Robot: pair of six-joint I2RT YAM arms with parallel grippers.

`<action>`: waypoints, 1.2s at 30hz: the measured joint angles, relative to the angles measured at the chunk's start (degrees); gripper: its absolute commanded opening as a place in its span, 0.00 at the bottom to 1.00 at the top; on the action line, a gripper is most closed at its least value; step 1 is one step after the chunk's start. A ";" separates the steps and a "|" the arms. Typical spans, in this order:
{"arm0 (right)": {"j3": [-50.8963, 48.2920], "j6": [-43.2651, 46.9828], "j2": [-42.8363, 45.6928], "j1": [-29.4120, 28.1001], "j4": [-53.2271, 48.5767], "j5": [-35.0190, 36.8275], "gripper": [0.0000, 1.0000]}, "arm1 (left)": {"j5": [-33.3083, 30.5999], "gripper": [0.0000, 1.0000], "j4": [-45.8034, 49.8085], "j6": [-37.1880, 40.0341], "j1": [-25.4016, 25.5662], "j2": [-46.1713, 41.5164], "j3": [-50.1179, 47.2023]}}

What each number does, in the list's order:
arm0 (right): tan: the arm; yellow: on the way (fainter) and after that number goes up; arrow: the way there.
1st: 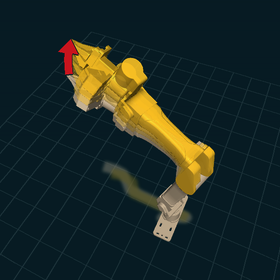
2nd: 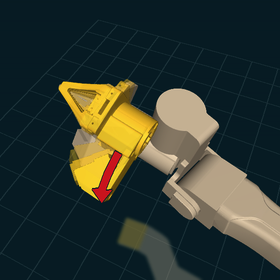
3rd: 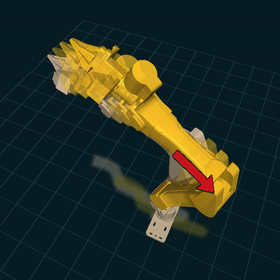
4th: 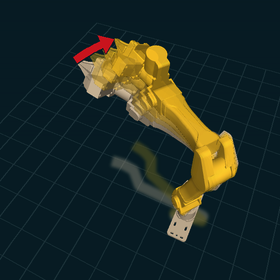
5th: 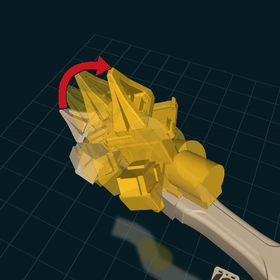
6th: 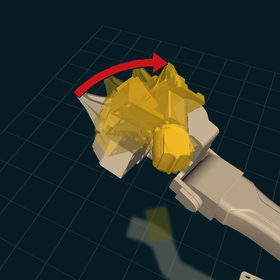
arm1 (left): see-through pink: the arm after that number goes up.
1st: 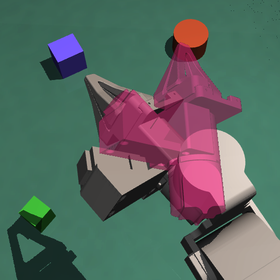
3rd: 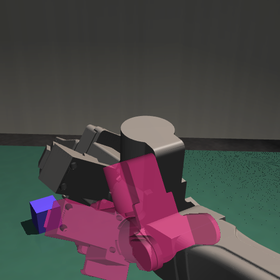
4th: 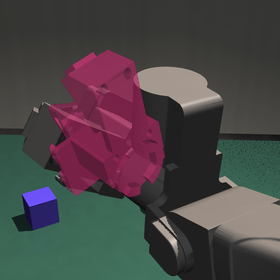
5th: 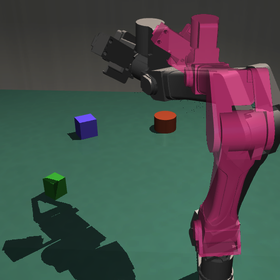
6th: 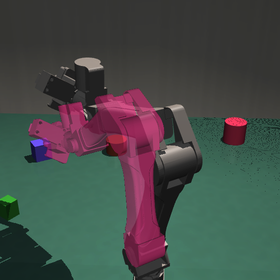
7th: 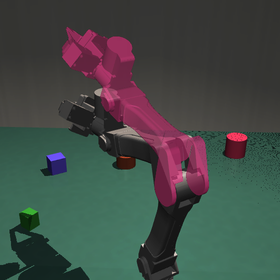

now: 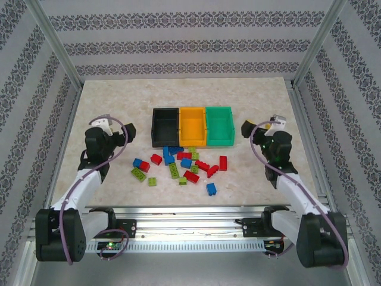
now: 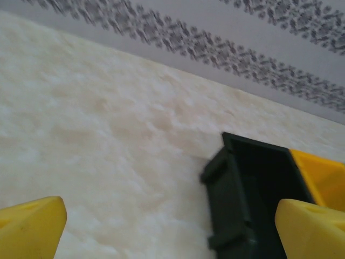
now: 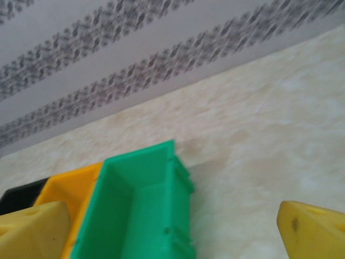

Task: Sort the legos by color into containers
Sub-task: Pick up the lego from the middle-left of the table.

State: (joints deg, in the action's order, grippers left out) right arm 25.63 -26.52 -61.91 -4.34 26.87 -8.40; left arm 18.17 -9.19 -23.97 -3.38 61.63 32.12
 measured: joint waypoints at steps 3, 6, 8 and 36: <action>1.36 -1.27 -5.27 -5.57 -0.57 -0.98 0.98 | 3.89 1.00 13.14 -2.67 0.44 0.98 5.29; 1.31 -0.13 -8.15 -11.69 -2.29 1.57 0.98 | 5.16 0.96 25.46 -3.58 2.01 1.90 9.07; 1.07 1.16 -8.31 -14.99 -2.95 3.89 0.98 | 5.16 0.94 32.68 -3.80 3.34 2.45 10.80; -0.55 4.22 -8.02 -19.19 -2.89 15.10 0.98 | -6.71 0.72 51.63 -5.44 11.30 23.26 20.92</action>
State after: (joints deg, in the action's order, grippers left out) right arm 25.08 -22.31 -69.93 -23.53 23.99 6.70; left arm 11.46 42.44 -29.41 7.92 84.88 53.04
